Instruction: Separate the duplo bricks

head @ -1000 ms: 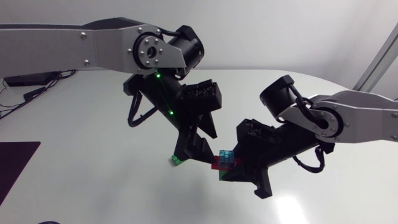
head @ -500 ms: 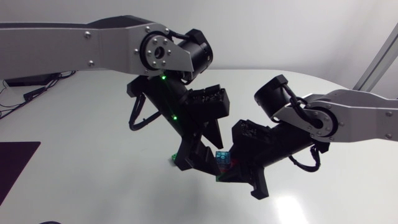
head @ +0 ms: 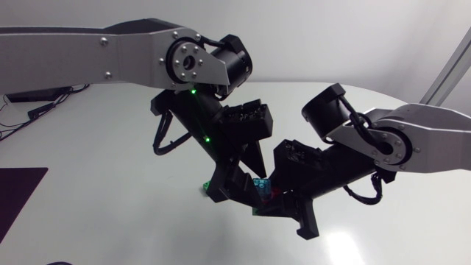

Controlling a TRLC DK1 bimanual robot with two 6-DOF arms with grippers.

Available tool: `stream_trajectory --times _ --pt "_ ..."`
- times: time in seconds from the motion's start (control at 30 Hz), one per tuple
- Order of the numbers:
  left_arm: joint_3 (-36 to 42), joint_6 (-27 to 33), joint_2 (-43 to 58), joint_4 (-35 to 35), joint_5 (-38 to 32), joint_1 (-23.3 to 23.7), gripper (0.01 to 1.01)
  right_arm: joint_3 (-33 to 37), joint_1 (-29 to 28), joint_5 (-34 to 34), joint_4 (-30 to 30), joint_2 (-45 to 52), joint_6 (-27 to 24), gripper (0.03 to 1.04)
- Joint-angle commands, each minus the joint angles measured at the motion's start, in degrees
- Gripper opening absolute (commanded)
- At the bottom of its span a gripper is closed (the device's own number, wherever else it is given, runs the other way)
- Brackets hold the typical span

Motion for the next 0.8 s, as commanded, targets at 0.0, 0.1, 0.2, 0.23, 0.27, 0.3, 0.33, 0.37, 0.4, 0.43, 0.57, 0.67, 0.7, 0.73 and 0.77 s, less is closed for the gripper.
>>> stream_trajectory --times 0.0,0.1,0.2,0.23,0.27,0.3,0.33,0.37,0.4,0.43,0.57,0.67,0.7,0.73,0.77 --pt "-1.26 1.30 0.70 -0.18 1.10 -0.04 0.764 0.01 0.48 0.15 -0.74 -1.12 0.84 0.26" --pt "-1.17 1.13 1.05 0.09 1.18 0.13 0.764 -0.17 0.48 0.15 -0.74 -1.73 1.01 0.26" --pt "-1.17 0.95 1.23 0.35 1.18 0.13 0.675 -0.34 0.39 0.15 -0.82 -2.26 1.01 0.26" --pt "-1.17 0.77 1.23 0.62 1.18 0.13 0.638 -0.43 0.39 0.15 -0.82 -2.26 1.01 0.26" --pt "-1.17 0.69 1.32 0.70 1.18 0.13 0.608 -0.60 0.39 0.15 -0.82 -2.26 1.01 0.26" --pt "-1.17 0.60 1.40 0.88 1.18 0.13 0.590 -0.78 0.39 0.15 -0.74 -2.26 1.01 0.26" --pt "-1.35 0.42 1.58 1.05 1.18 0.05 0.589 -0.96 0.39 0.15 -0.74 -2.26 1.01 0.26" --pt "-1.53 0.34 1.76 1.32 1.18 -0.04 0.587 -1.04 0.48 0.07 -0.65 -2.35 0.93 0.26" --pt "-1.61 0.25 1.93 1.49 1.18 -0.22 0.551 -1.13 0.39 -0.02 -0.65 -2.35 1.01 0.26" --pt "-1.70 0.16 2.02 1.85 1.18 -0.30 0.503 -1.13 0.39 -0.11 -0.65 -2.35 1.01 0.26" --pt "-2.32 -1.25 2.02 3.78 1.18 -0.30 0.326 -1.22 0.22 -0.37 -0.56 -2.79 1.01 0.26" --pt "-2.67 -1.42 2.02 4.04 1.18 -0.04 0.318 -1.84 -0.13 -0.64 -0.38 -3.05 0.93 0.26" --pt "-2.93 -1.51 2.02 4.31 1.18 0.05 0.318 -2.10 -0.13 -0.64 -0.21 -3.23 0.93 0.26" --pt "-3.20 -1.60 2.02 4.57 1.18 0.13 0.316 -2.45 -0.22 -0.64 0.06 -3.40 0.93 0.26" --pt "-3.46 -1.69 2.02 4.83 1.18 0.13 0.316 -2.80 -0.22 -0.64 0.23 -3.67 0.93 0.26"
